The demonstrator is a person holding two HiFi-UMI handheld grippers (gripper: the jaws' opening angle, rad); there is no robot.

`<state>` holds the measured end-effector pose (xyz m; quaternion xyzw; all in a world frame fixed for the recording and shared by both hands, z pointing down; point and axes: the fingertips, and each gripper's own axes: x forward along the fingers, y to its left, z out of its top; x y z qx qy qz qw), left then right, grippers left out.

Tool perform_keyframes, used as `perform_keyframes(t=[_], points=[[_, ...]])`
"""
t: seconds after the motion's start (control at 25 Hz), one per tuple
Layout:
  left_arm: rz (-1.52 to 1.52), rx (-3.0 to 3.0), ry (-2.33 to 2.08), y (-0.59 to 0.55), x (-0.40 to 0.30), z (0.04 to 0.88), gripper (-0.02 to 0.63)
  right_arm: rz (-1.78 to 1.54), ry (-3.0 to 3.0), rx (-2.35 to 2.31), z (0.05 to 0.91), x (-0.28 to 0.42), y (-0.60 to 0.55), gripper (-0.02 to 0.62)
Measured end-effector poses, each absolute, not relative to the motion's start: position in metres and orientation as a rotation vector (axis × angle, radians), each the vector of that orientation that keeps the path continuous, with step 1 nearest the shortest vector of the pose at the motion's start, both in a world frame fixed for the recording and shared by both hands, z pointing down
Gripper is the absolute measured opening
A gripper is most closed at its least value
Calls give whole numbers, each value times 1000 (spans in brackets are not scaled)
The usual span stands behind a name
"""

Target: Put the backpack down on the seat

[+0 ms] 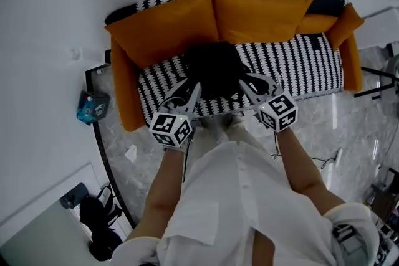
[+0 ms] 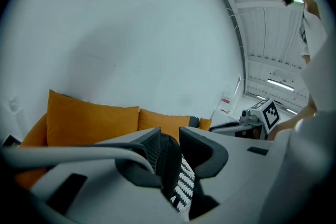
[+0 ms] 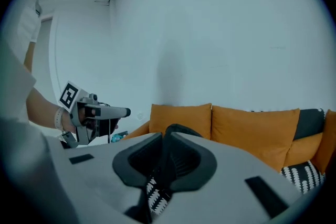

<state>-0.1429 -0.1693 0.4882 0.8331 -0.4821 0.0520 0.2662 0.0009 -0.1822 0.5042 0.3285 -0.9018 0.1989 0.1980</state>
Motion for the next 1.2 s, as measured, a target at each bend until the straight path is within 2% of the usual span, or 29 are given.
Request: perform_keyframes(t=[0.24,1.2], points=[[153,2283,-1290,-165,-136,478,118,558,-2635,922,471,-3,-179,21],[179,2289,-1280,-158,-131,480,115,501,-2614,915,469,1,-170,18]])
